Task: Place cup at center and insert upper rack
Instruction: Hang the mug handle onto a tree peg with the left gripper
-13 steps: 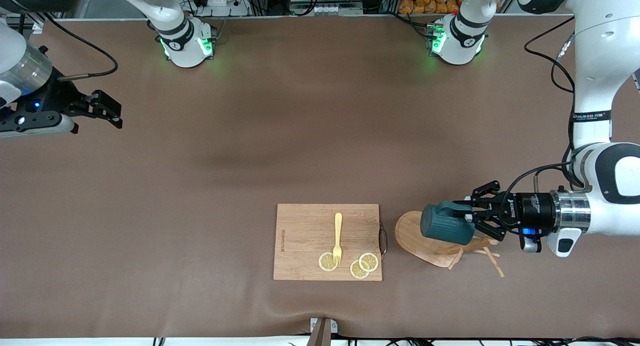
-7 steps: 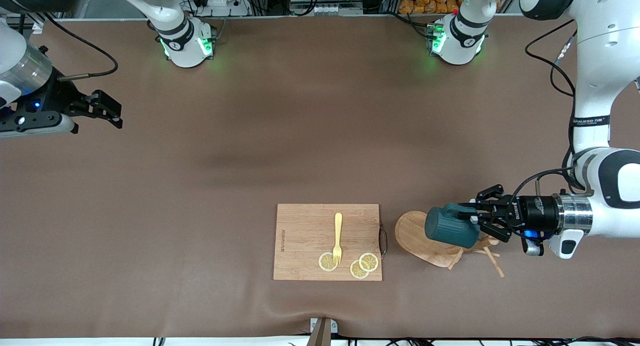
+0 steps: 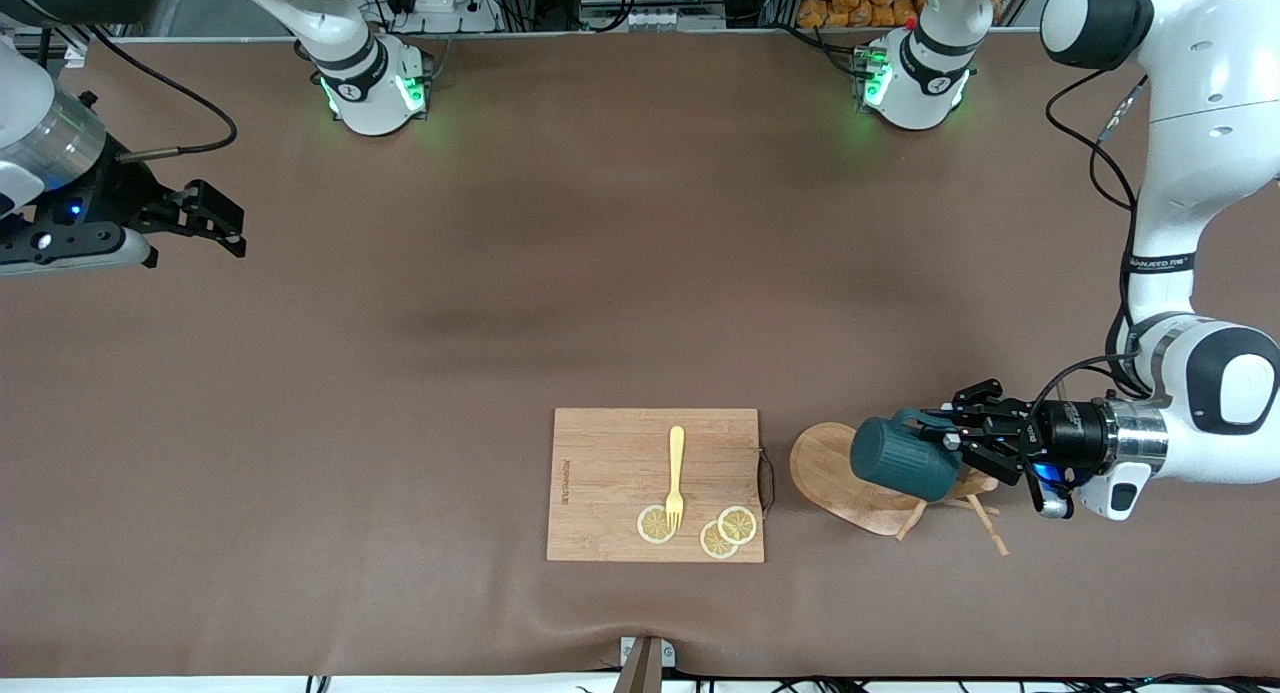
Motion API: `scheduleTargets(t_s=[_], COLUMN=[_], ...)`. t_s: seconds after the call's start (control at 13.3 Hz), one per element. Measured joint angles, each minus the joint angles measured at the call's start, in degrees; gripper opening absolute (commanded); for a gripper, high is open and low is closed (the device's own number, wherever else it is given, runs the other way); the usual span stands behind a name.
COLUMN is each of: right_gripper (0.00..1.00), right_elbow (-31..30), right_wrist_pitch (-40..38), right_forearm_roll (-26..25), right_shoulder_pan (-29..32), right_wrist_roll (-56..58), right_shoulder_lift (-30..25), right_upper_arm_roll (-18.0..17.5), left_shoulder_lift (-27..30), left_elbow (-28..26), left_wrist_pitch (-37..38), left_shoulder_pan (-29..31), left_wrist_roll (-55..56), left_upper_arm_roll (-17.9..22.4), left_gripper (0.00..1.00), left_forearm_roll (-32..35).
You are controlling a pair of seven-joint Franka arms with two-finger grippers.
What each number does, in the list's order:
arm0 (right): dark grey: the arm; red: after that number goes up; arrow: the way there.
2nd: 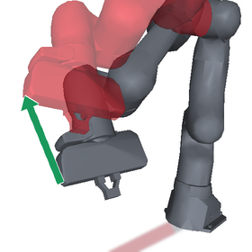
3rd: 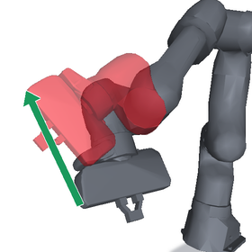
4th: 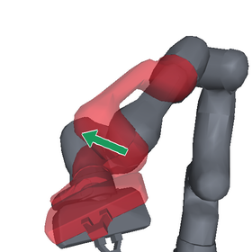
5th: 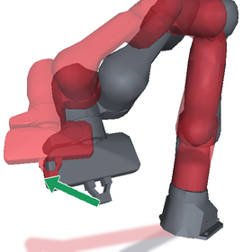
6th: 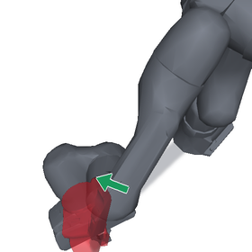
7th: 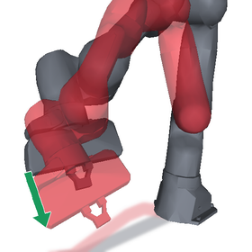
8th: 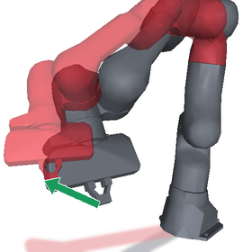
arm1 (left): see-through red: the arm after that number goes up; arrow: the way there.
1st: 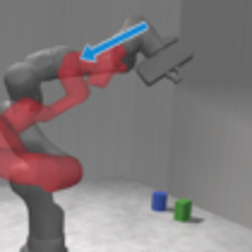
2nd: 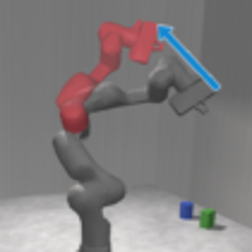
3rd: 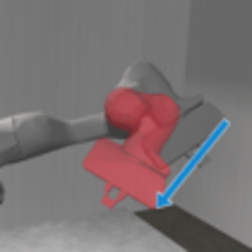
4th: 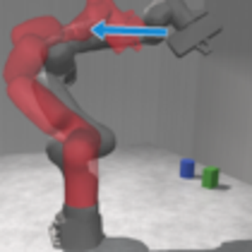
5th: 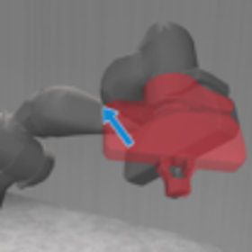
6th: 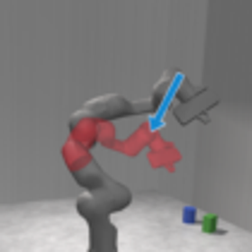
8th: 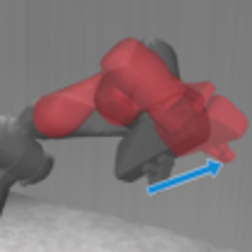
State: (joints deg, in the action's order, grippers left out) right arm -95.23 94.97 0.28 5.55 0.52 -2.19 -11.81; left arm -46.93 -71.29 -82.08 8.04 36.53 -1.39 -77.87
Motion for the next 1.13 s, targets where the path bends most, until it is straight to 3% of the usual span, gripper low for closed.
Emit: scheduleTargets(t_s=[1.13], right_gripper=[1.00], right_elbow=[0.0], right_wrist_pitch=[0.1], right_forearm_roll=[0.1], right_shoulder_pan=[0.0], right_wrist_roll=[0.0], right_shoulder_lift=[0.0], right_upper_arm_roll=[-0.1], left_shoulder_lift=[-2.5], left_elbow=[0.1], left_wrist_pitch=[0.2], left_shoulder_pan=[1.3], left_wrist_roll=[-6.0], left_upper_arm_roll=[0.0], left_gripper=[0.00], left_forearm_roll=[-2.6])
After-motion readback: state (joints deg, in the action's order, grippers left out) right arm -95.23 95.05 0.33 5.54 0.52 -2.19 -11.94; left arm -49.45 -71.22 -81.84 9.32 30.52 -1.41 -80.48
